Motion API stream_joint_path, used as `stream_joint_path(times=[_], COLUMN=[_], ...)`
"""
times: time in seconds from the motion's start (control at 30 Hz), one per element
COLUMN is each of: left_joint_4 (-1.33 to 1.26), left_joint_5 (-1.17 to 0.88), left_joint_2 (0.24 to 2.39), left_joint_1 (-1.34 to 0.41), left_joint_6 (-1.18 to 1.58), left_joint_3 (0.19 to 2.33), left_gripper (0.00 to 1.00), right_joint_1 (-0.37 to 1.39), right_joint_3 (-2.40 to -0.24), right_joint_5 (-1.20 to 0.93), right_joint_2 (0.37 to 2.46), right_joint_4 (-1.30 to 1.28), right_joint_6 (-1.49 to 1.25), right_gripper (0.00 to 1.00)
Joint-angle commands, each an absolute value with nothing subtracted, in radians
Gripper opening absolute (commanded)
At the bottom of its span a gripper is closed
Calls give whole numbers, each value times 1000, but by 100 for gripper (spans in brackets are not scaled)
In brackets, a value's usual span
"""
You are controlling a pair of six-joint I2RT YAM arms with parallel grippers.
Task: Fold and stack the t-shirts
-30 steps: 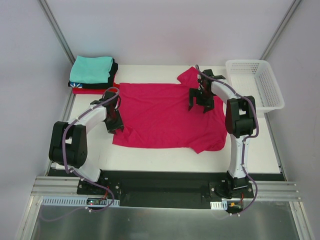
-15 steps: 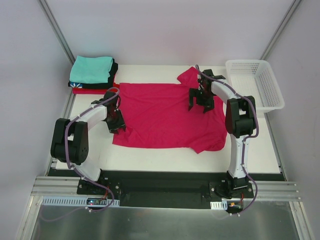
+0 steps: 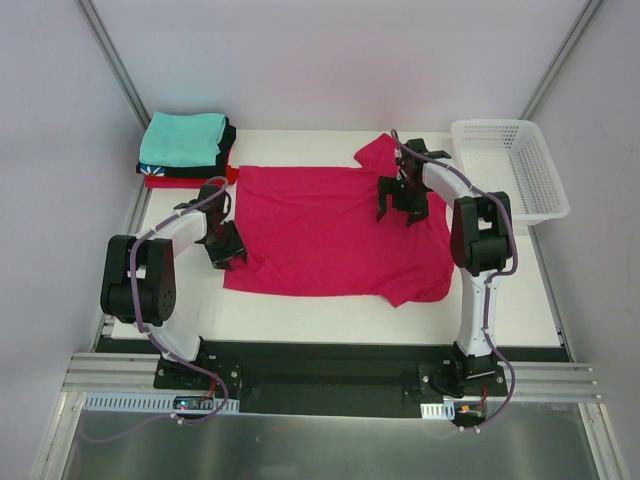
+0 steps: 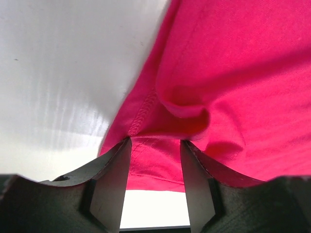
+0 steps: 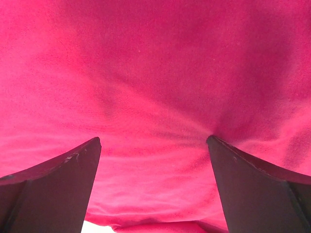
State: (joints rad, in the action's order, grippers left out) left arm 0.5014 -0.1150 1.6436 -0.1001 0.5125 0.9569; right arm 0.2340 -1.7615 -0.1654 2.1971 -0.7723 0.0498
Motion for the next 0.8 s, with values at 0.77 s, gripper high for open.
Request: stream_joint_path(times=[0.77], left_joint_4=[627], left_joint_5=[-170], left_joint_2=[1529], left_joint_1=[-75], left_joint_6=[474], left_joint_3=[1025], left_gripper=[55], right_joint_1=[233], right_joint_3=[-1778], right_joint_5=[-192], right_joint_2=[2210], right_joint_4=[-788], right_joint_6=[57], right_gripper=[96])
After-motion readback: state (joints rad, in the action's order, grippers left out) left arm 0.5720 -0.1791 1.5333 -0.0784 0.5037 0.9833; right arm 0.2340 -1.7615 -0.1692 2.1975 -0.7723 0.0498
